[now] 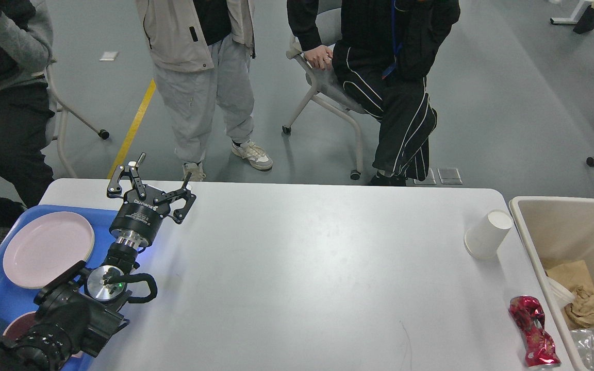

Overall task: Tidy desktop
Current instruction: 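Carry the paper ball to the white bin and release it, then swing the right gripper back down toward the red snack bag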

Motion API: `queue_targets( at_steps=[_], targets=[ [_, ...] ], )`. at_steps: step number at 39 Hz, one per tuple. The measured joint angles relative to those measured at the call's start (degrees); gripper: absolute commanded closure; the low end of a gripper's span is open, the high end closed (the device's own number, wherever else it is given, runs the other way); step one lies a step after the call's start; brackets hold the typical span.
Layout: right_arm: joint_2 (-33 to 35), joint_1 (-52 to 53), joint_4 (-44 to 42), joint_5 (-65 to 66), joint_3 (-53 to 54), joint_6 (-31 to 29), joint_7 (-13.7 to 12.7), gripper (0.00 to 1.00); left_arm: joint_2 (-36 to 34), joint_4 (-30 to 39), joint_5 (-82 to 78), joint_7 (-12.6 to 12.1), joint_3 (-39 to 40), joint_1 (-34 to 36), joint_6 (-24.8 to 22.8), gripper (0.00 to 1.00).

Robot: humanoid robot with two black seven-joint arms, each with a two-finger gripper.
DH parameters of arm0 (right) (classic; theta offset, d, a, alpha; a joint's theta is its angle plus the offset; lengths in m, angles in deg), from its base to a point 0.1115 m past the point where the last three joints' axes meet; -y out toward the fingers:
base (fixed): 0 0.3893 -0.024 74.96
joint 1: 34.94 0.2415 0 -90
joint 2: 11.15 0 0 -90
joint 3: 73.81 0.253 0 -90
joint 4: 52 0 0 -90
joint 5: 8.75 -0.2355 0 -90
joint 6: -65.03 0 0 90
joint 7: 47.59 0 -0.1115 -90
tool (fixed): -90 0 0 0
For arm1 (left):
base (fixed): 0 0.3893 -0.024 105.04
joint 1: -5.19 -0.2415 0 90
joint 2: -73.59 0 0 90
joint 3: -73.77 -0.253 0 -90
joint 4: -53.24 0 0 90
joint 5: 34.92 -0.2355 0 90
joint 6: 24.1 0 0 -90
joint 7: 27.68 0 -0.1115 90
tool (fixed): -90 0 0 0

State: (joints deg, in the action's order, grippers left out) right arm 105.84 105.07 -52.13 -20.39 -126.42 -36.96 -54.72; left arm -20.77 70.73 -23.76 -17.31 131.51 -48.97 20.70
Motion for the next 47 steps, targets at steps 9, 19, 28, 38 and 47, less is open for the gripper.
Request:
queue_targets(
  at_steps=[9,19,28,38,47],
  targets=[
    [-5.8,16.9,1.6,1.8,-0.8,-5.2,0.1,0.00,0.0,0.0,0.0,0.0,0.0,0.0,-0.1,0.01],
    [-10.0,35.8,17.7,3.7,-0.8,-30.3,0.5,0.00,0.0,0.0,-0.1,-0.1,0.0,0.0,-0.1,0.01],
    [-8.9,48.4,49.3,4.6,-0.1,-29.5,0.2,0.00,0.0,0.0,-0.1,-0.1,0.0,0.0,-0.1,0.01],
    [-8.8,51.5,65.3,6.7,0.2,-22.4,0.0,0.00,0.0,0.0,-0.1,-0.1,0.0,0.0,-0.1,0.01],
    [-2.3,40.6,58.8,20.0,-2.0,-21.1,0.2,0.00,0.0,0.0,-0.1,-0.1,0.0,0.0,-0.1,0.01]
  ],
)
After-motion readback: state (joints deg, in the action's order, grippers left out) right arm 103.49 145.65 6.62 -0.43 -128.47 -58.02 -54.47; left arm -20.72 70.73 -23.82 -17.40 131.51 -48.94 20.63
